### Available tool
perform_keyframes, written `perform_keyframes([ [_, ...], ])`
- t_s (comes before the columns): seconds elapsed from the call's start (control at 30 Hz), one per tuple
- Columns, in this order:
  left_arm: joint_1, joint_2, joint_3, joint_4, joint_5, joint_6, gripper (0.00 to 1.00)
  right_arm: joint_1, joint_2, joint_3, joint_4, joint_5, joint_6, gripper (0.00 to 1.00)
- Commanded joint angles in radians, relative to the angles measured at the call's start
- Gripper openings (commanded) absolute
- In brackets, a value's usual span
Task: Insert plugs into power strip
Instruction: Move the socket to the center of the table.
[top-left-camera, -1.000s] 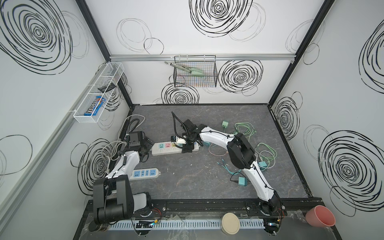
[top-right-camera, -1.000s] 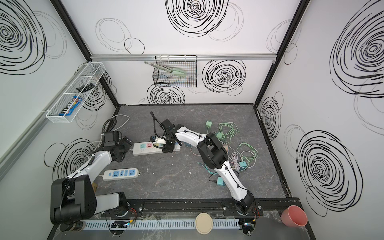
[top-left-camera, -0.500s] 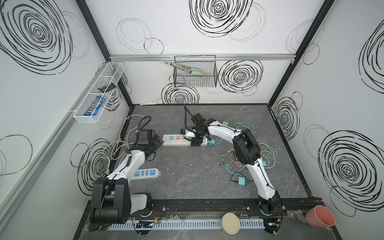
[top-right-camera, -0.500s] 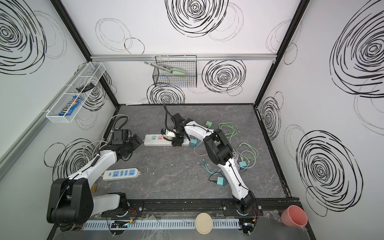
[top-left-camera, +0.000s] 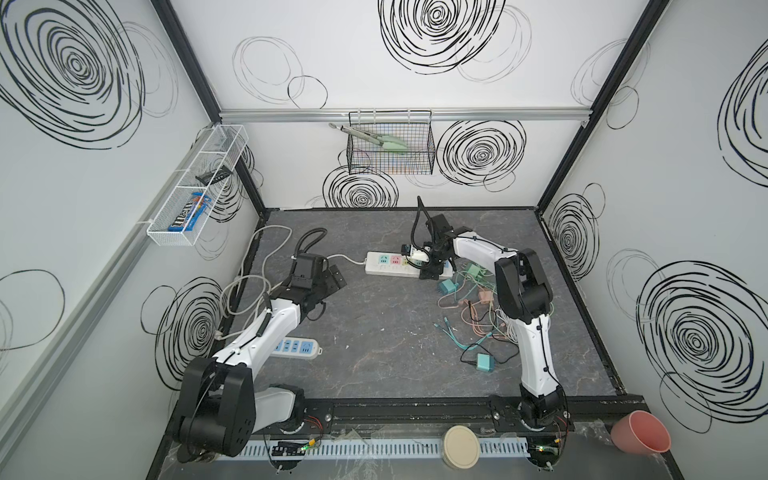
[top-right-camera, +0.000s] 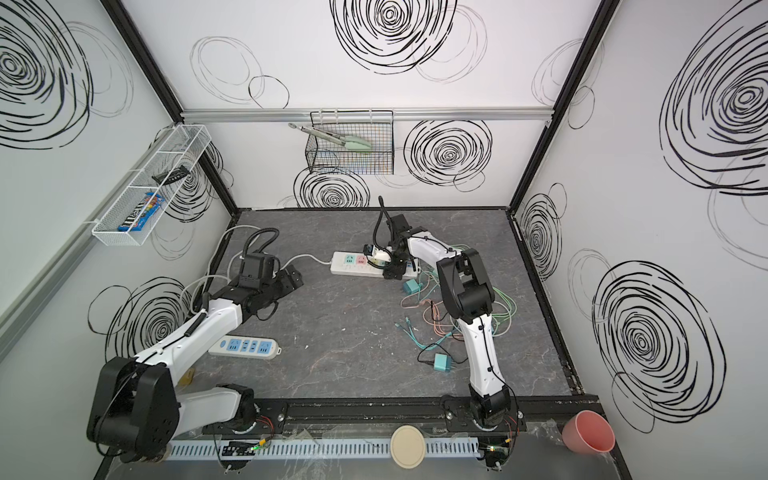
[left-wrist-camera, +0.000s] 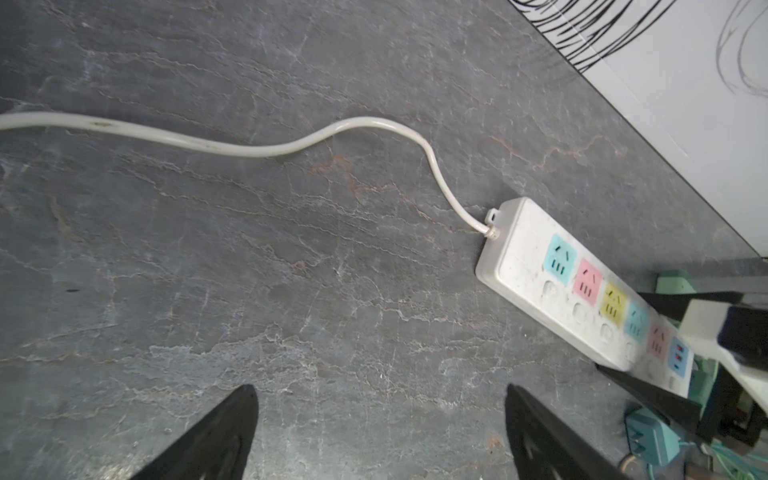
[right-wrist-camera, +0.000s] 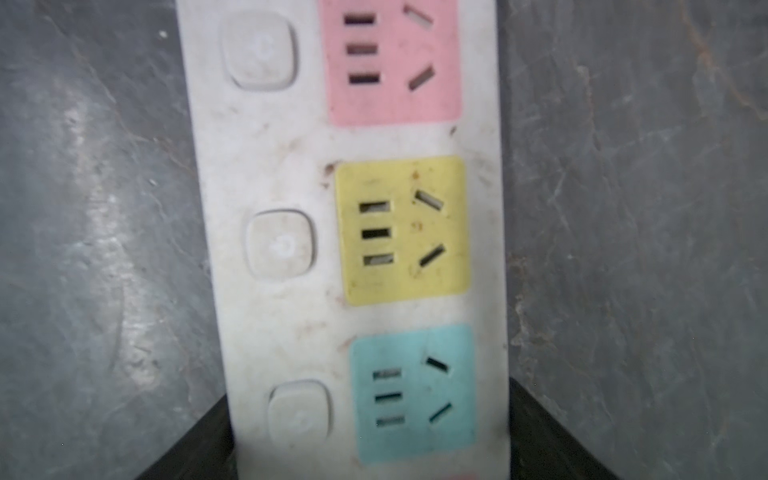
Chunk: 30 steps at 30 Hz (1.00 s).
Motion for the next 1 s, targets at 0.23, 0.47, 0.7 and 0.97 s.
perform_keyframes([
  [0.23, -0.021, 0.000, 0.029, 0.054, 0.014, 0.048, 0.96, 0.039, 0.064, -0.022, -0.093, -0.009, -0.139, 0.66],
  [0.47, -0.021, 0.007, 0.026, 0.070, 0.043, 0.059, 0.96, 0.029, 0.009, -0.074, -0.061, -0.005, -0.097, 0.78],
  [0.7, -0.027, 0.004, 0.031, 0.076, 0.060, 0.062, 0.96, 0.025, -0.139, -0.165, 0.079, -0.065, 0.000, 0.97],
  [0.97, -0.081, -0.005, 0.041, 0.071, 0.031, 0.071, 0.96, 0.028, -0.422, -0.431, 0.423, 0.002, 0.262, 0.97],
])
